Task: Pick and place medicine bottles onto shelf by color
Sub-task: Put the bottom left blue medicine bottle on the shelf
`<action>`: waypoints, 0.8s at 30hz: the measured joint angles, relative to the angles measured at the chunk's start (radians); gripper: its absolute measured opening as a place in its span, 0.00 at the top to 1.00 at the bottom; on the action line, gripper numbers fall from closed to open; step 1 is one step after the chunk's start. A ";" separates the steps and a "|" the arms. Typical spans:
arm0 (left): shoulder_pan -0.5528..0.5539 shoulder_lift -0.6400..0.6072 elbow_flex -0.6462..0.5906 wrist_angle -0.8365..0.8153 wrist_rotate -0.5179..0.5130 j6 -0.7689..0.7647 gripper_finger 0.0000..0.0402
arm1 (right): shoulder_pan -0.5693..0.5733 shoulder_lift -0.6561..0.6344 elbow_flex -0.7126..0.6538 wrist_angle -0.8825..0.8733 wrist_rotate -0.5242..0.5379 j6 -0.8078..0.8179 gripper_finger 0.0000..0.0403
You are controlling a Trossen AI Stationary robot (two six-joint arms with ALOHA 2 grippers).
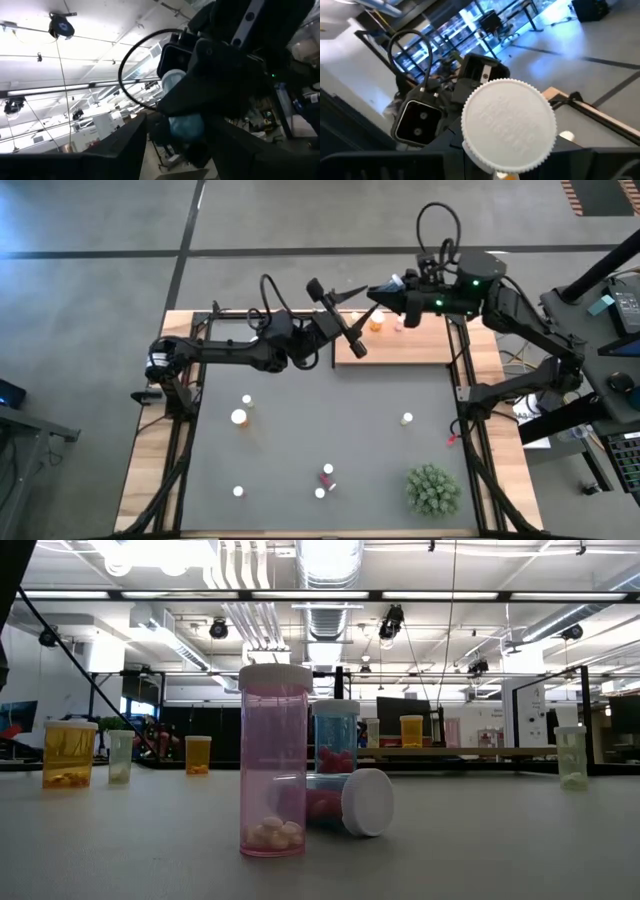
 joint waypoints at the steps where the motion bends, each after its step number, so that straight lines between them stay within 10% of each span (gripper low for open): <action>1: -0.001 0.000 0.000 -0.002 0.002 0.000 0.55 | 0.000 0.009 0.000 0.014 -0.007 0.000 0.77; 24: -0.007 -0.002 0.000 -0.013 -0.009 0.055 0.70 | -0.006 0.040 0.000 0.096 -0.049 0.000 0.77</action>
